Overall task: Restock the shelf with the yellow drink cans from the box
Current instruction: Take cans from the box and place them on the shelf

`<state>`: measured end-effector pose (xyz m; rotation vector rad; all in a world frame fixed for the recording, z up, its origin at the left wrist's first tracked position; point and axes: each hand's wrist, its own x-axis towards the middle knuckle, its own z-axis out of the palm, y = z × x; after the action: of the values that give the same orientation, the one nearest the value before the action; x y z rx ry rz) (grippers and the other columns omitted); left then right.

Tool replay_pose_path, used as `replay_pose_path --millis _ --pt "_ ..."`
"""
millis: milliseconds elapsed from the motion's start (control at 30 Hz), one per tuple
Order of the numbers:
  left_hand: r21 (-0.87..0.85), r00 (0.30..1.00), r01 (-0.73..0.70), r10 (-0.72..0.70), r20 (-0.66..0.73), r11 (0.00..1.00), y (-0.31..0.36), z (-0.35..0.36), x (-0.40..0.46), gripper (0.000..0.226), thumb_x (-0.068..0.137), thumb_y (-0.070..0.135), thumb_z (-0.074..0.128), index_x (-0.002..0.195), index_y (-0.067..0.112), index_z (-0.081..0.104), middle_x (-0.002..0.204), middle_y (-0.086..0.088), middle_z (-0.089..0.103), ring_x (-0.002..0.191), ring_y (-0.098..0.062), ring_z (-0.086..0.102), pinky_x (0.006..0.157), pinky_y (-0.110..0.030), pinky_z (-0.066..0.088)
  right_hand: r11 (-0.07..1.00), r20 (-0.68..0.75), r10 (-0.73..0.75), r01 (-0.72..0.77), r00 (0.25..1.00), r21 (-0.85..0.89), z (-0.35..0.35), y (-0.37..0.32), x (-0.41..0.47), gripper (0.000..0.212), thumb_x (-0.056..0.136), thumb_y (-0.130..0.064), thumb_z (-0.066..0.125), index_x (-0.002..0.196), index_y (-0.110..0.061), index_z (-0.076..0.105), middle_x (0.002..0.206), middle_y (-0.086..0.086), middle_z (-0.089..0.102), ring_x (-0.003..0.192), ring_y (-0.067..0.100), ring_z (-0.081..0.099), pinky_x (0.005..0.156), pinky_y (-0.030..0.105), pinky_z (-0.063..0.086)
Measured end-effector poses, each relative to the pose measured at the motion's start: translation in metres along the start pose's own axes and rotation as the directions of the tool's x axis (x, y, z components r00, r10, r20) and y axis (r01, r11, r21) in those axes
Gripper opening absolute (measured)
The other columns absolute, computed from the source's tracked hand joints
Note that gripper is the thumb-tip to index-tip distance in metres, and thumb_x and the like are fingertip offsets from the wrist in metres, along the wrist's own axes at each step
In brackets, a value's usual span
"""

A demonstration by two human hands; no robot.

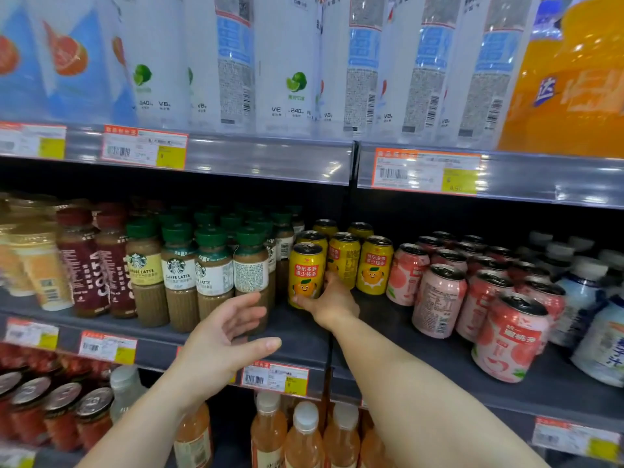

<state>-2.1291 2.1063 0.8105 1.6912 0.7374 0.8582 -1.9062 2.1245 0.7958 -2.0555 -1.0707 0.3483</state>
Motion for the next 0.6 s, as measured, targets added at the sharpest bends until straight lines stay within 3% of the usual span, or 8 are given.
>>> replay_pose_path --millis 100,200,300,433,533,600 --pt "0.003 1.000 0.006 -0.006 0.014 1.000 -0.001 0.000 0.002 0.098 0.031 0.060 0.089 0.119 0.040 0.054 0.119 0.009 0.066 0.114 -0.003 0.059 0.099 -0.031 0.046 1.000 0.013 0.005 -0.005 1.000 0.020 0.000 -0.002 -0.002 0.074 0.067 -0.057 0.076 0.128 -0.031 0.043 0.125 -0.007 0.061 0.120 0.021 0.054 0.105 0.045 0.035" --pt "0.013 1.000 -0.009 0.009 0.002 1.000 0.001 0.008 0.006 0.080 0.051 0.043 0.092 0.120 0.037 0.054 0.118 0.010 0.066 0.114 -0.005 0.059 0.100 -0.032 0.046 0.980 0.048 -0.035 0.025 0.998 0.196 -0.013 -0.002 -0.018 0.088 0.066 -0.046 0.082 0.139 -0.027 0.037 0.138 -0.004 0.052 0.126 0.018 0.049 0.106 0.037 0.038" --pt "0.010 0.995 -0.073 0.073 -0.069 0.997 0.005 0.027 0.013 0.062 0.063 0.030 0.081 0.119 0.031 0.056 0.115 0.010 0.066 0.110 -0.006 0.061 0.098 -0.032 0.047 0.958 -0.005 -0.126 0.123 0.992 0.259 -0.043 0.004 -0.051 0.078 0.076 -0.036 0.079 0.141 -0.024 0.039 0.139 -0.003 0.049 0.125 0.015 0.047 0.102 0.029 0.041" --pt "0.111 0.981 -0.154 0.165 -0.098 0.982 0.013 0.070 0.019 0.048 0.078 0.028 0.077 0.121 0.028 0.057 0.121 0.009 0.063 0.113 -0.007 0.058 0.099 -0.032 0.046 0.972 -0.071 -0.191 0.199 0.979 0.122 -0.082 0.027 -0.095 0.062 0.084 -0.043 0.068 0.139 -0.027 0.043 0.137 -0.005 0.049 0.124 0.012 0.046 0.102 0.030 0.041" --pt "0.350 0.962 -0.181 0.239 -0.130 0.919 0.017 0.108 0.015 0.049 0.083 0.040 0.069 0.127 0.023 0.056 0.128 0.003 0.060 0.118 -0.016 0.055 0.098 -0.038 0.046 0.985 -0.112 -0.173 0.173 0.979 -0.011 -0.108 0.058 -0.123 0.055 0.089 -0.047 0.059 0.138 -0.028 0.045 0.137 -0.001 0.051 0.126 0.016 0.047 0.106 0.038 0.041" --pt "0.553 0.955 -0.181 0.280 -0.099 0.813 0.020 0.138 0.005 0.055 0.085 0.047 0.063 0.132 0.020 0.053 0.133 -0.003 0.057 0.121 -0.024 0.052 0.100 -0.043 0.044 0.980 -0.159 -0.177 0.160 0.971 -0.117 -0.130 0.080 -0.146 0.053 0.091 -0.048 0.054 0.138 -0.026 0.046 0.137 -0.001 0.052 0.127 0.019 0.045 0.106 0.040 0.039"
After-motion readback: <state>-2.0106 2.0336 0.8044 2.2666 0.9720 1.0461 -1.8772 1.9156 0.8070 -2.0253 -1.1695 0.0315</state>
